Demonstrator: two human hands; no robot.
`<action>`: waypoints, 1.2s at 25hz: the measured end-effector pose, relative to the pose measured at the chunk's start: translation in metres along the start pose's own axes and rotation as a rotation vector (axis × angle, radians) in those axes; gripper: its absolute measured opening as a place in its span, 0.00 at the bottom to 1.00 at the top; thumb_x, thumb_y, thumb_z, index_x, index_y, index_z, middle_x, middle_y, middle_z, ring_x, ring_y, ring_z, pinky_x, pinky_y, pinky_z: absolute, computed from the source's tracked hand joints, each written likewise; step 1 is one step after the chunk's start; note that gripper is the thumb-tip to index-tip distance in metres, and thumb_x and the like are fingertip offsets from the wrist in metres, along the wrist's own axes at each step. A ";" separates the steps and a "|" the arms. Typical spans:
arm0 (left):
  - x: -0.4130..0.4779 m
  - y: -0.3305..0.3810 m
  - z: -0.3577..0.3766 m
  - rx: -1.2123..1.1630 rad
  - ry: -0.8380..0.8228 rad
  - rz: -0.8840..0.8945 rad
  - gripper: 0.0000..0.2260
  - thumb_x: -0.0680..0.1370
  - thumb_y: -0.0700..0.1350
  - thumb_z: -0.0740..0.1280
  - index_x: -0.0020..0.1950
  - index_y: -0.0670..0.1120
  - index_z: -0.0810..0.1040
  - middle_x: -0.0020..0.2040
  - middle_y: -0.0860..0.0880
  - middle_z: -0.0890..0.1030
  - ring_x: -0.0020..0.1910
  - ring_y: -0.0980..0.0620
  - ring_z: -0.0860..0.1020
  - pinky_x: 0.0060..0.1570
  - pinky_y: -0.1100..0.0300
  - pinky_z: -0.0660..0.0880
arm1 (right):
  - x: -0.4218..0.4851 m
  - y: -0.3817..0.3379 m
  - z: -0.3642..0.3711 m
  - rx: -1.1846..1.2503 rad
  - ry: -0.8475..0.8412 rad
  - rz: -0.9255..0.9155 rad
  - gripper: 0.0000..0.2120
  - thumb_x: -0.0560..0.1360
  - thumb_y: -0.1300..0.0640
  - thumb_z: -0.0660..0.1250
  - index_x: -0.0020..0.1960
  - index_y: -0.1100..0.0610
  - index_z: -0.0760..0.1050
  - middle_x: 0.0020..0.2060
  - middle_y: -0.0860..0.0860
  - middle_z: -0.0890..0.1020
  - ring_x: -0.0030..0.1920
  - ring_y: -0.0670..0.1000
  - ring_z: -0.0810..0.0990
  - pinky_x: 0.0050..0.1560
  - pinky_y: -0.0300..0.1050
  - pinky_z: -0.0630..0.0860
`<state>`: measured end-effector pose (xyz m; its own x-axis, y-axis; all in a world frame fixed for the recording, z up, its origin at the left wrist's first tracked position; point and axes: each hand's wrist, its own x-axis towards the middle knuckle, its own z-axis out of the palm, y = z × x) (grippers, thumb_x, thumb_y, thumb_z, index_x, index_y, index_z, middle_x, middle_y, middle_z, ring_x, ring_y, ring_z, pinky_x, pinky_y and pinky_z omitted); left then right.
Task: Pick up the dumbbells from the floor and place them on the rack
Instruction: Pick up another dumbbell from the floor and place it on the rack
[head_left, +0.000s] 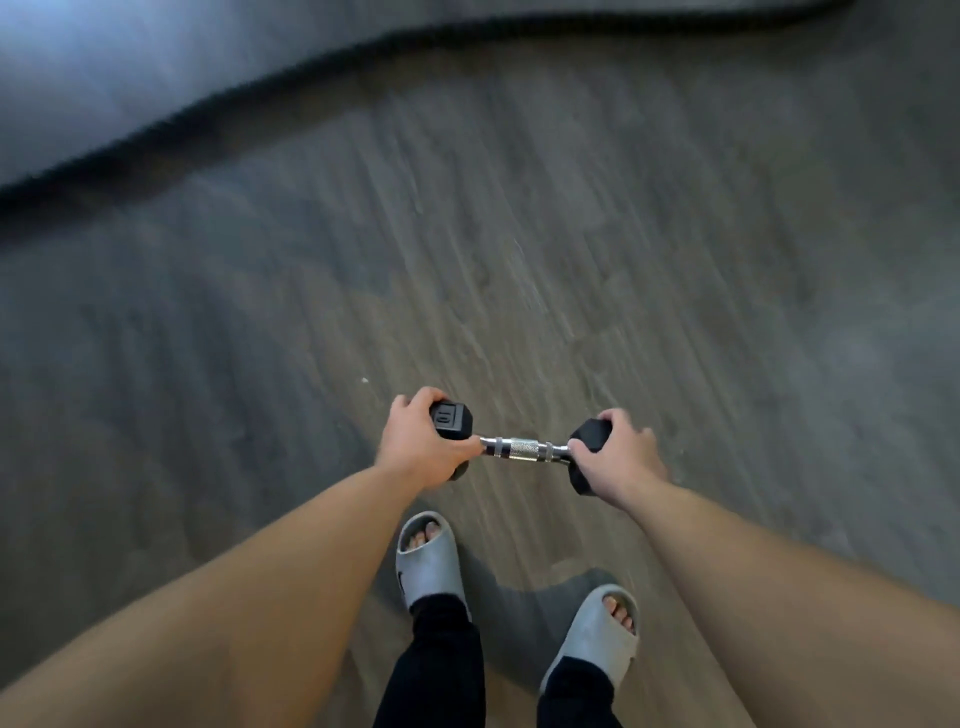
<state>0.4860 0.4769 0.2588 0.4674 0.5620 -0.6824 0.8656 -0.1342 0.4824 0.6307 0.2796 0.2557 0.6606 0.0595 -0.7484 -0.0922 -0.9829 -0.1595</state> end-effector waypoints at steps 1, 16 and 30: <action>-0.023 0.011 -0.027 -0.022 0.035 0.009 0.25 0.66 0.56 0.80 0.56 0.60 0.71 0.51 0.58 0.68 0.45 0.57 0.73 0.29 0.69 0.69 | -0.025 -0.018 -0.021 -0.002 0.007 -0.041 0.25 0.73 0.42 0.71 0.68 0.46 0.70 0.63 0.57 0.72 0.46 0.59 0.76 0.47 0.46 0.72; -0.519 0.003 -0.341 -0.335 0.893 -0.130 0.33 0.61 0.55 0.82 0.63 0.52 0.77 0.57 0.49 0.73 0.54 0.49 0.76 0.55 0.58 0.74 | -0.522 -0.200 -0.165 -0.147 -0.044 -0.913 0.28 0.72 0.42 0.73 0.67 0.51 0.70 0.60 0.59 0.72 0.48 0.61 0.78 0.54 0.60 0.82; -0.784 -0.376 -0.450 -0.325 1.011 -0.432 0.32 0.58 0.56 0.83 0.56 0.50 0.74 0.56 0.50 0.75 0.51 0.51 0.76 0.47 0.58 0.74 | -0.836 -0.204 0.195 -0.213 -0.373 -0.973 0.26 0.70 0.44 0.75 0.63 0.52 0.71 0.58 0.60 0.73 0.54 0.61 0.78 0.32 0.61 0.85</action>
<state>-0.2869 0.4543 0.8593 -0.3429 0.9285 -0.1425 0.7628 0.3637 0.5346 -0.0482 0.4644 0.7885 0.1068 0.8505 -0.5151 0.5088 -0.4918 -0.7066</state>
